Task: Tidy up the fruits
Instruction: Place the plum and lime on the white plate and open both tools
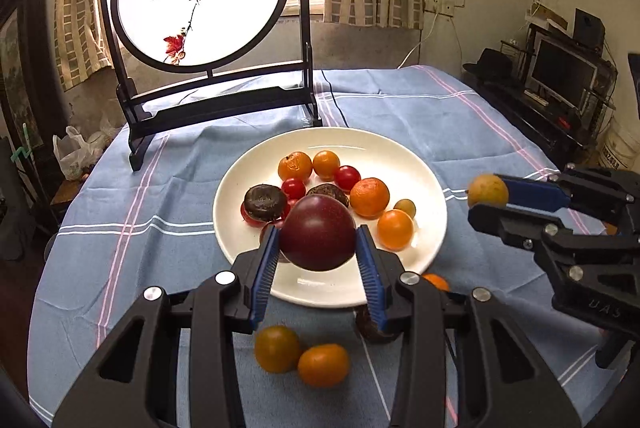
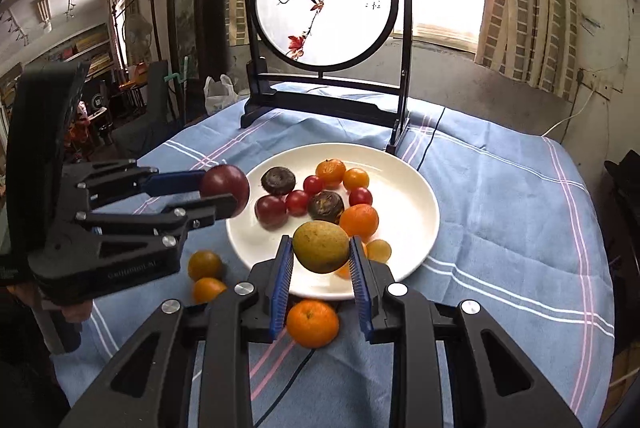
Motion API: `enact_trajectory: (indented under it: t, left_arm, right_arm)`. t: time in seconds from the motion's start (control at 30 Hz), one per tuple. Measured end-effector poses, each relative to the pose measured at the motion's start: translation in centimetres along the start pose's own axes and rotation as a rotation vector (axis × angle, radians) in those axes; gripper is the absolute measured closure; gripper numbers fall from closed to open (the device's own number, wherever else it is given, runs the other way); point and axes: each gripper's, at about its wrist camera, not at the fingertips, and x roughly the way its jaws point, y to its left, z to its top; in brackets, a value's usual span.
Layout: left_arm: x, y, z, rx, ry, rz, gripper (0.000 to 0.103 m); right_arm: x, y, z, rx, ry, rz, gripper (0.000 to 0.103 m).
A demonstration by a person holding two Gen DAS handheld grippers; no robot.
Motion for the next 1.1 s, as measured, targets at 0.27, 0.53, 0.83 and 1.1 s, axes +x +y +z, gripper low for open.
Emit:
enact_trajectory:
  t: [0.27,0.53,0.83,1.1]
  left_arm:
    - [4.8,0.0,0.4,0.018,0.070,0.010,0.065]
    - [6.9,-0.2,0.7,0.055,0.083,0.027,0.064]
    - [7.7,-0.4,0.7,0.065,0.094,0.041,0.064]
    - [8.1,-0.5,1.1,0.061,0.088,0.059,0.062]
  right_arm:
    - [6.2,-1.9,2.7,0.037,0.053,-0.026,0.074]
    - [10.2,-3.1,4.0,0.068,0.091,-0.043,0.075]
    - [11.3,-2.7,4.7,0.060,0.091,-0.029,0.074]
    - [12.6,-2.9,5.1,0.070,0.106,-0.053,0.074]
